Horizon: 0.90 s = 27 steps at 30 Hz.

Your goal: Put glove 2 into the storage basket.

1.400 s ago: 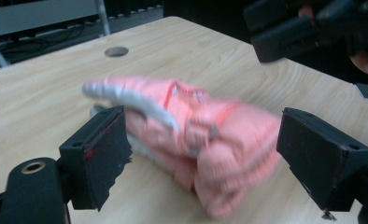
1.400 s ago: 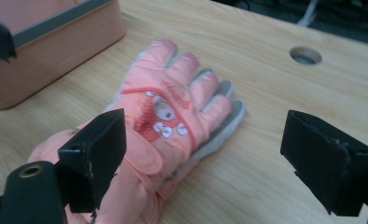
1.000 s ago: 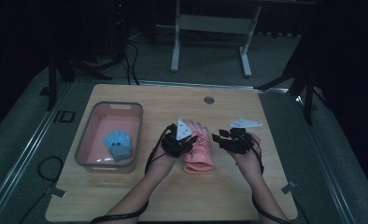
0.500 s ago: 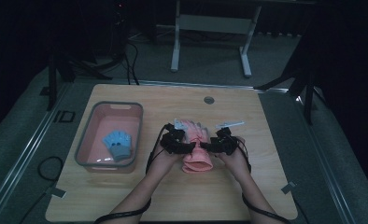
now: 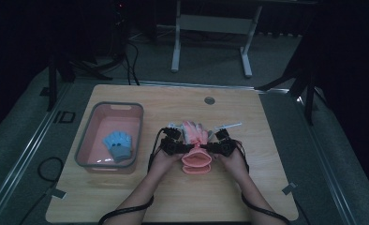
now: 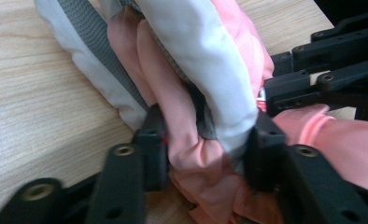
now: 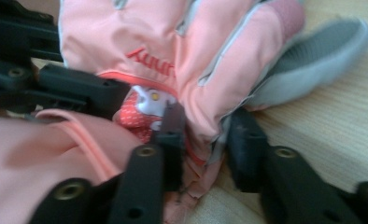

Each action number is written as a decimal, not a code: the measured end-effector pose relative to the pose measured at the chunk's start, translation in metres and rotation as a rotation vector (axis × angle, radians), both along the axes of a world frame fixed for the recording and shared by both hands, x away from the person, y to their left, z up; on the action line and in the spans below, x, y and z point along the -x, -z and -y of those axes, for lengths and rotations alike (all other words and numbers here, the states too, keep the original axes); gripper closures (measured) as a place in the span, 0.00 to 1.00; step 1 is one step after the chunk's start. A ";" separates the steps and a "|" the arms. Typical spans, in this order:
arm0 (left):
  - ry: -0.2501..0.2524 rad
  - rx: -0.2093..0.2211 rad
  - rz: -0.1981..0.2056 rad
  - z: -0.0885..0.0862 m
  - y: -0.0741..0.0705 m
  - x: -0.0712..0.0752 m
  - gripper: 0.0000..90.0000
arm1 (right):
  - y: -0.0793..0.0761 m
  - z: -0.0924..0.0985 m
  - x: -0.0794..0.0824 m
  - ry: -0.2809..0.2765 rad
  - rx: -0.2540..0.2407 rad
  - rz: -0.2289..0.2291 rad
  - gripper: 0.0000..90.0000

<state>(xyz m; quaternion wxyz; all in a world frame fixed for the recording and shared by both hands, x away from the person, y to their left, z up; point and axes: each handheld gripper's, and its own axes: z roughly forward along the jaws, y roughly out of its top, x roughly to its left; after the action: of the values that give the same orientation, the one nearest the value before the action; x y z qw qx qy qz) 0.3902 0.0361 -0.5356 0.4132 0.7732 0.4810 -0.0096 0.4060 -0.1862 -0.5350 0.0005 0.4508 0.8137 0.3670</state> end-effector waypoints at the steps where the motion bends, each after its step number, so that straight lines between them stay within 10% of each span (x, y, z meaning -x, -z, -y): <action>1: 0.003 -0.008 0.011 0.001 -0.001 0.001 0.71 | -0.001 -0.002 0.001 -0.001 0.015 0.011 0.84; 27: 0.014 -0.028 0.112 -0.039 -0.085 0.014 0.77 | -0.076 -0.041 0.015 -0.016 -0.004 0.163 0.86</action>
<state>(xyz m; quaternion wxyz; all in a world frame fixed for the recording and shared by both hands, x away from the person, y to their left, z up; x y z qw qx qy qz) 0.3764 0.0753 -0.4502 0.4285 0.7815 0.4519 0.0376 0.3908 -0.1449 -0.4587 0.0628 0.4131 0.8139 0.4038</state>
